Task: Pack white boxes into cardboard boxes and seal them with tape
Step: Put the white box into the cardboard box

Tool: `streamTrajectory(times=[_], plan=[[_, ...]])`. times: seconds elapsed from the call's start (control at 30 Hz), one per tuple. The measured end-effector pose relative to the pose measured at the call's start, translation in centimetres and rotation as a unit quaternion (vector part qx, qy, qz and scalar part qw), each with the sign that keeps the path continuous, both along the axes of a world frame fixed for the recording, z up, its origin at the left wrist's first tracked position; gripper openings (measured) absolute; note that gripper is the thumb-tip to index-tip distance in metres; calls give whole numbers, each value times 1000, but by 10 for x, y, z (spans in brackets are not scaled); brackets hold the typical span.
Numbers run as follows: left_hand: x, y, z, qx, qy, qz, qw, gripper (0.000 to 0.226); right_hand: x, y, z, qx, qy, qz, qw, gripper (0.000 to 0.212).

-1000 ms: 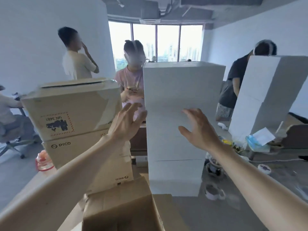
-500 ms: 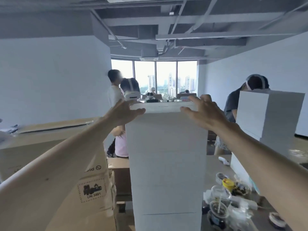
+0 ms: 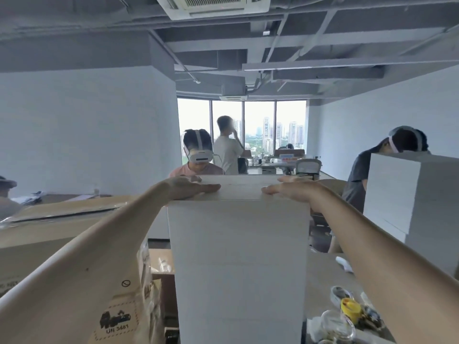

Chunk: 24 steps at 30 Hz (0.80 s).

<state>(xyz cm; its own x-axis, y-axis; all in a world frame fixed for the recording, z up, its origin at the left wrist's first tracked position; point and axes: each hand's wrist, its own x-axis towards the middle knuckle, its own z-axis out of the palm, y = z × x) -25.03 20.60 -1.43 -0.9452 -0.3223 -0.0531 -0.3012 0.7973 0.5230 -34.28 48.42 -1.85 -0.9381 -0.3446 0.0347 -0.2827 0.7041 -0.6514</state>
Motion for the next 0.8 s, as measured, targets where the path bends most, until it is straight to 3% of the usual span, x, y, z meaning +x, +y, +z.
streamTrajectory(times=[0.1, 0.3, 0.53, 0.8], plan=[[8, 12, 2, -11, 14, 30, 999, 125, -4, 4, -5, -5, 16, 18, 1000, 93], [30, 25, -4, -33, 128, 58, 990, 93, 32, 15, -7, -12, 108, 13, 994, 99], [95, 37, -30, -62, 255, 65, 963, 97, 102, 27, -22, -46, 249, -14, 967, 98], [221, 29, -78, -82, 296, 76, 948, 97, 225, 20, -74, -59, 281, -15, 958, 93]])
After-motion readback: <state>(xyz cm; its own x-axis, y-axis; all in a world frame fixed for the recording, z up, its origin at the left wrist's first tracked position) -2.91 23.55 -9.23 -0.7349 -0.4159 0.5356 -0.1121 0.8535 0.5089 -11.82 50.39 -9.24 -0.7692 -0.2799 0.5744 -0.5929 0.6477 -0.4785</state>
